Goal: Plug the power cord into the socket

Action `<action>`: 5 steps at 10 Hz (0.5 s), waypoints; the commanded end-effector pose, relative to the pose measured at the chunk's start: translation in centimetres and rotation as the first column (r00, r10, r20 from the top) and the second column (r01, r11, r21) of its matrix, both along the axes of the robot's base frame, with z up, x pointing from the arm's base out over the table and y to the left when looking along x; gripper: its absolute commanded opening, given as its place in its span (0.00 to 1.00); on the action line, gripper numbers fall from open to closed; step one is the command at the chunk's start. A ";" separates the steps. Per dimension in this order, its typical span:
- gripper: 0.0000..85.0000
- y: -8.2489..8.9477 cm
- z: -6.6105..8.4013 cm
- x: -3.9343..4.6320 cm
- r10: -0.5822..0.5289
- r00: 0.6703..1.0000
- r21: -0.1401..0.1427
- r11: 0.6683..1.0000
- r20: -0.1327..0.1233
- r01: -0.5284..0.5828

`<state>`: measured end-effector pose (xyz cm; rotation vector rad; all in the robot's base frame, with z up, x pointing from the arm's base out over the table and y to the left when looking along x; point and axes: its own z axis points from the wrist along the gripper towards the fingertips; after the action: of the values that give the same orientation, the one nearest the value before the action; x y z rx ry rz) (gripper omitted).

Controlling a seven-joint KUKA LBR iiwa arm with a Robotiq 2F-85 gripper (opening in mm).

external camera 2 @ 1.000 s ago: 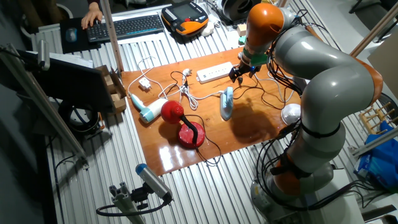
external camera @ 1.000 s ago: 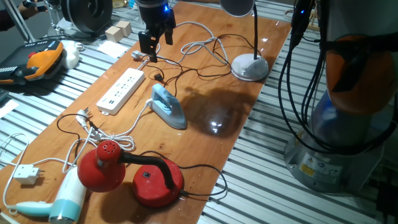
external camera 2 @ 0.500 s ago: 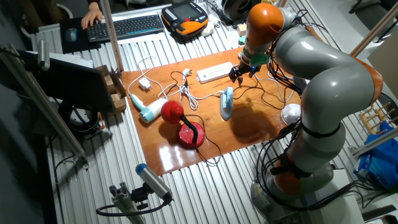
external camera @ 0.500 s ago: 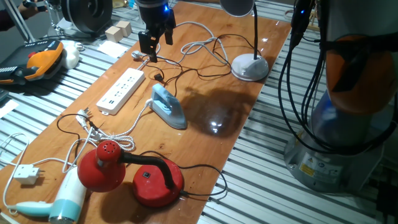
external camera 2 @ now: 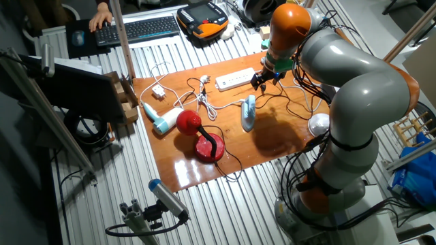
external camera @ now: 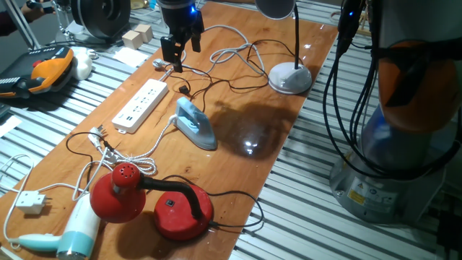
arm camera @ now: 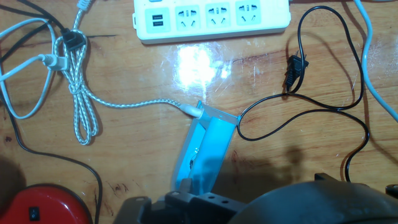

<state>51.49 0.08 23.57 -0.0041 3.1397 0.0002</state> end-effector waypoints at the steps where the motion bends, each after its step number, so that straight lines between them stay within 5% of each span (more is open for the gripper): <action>1: 0.00 0.0 0.0 0.00 0.000 1.000 0.000 1.000 0.000 0.000; 2: 0.00 0.0 0.1 0.00 0.194 0.981 0.031 0.980 0.023 -0.195; 5: 0.00 -0.2 0.5 0.19 0.197 0.980 0.032 0.980 0.019 -0.198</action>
<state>51.69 -0.07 24.06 -0.2318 3.1138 0.0517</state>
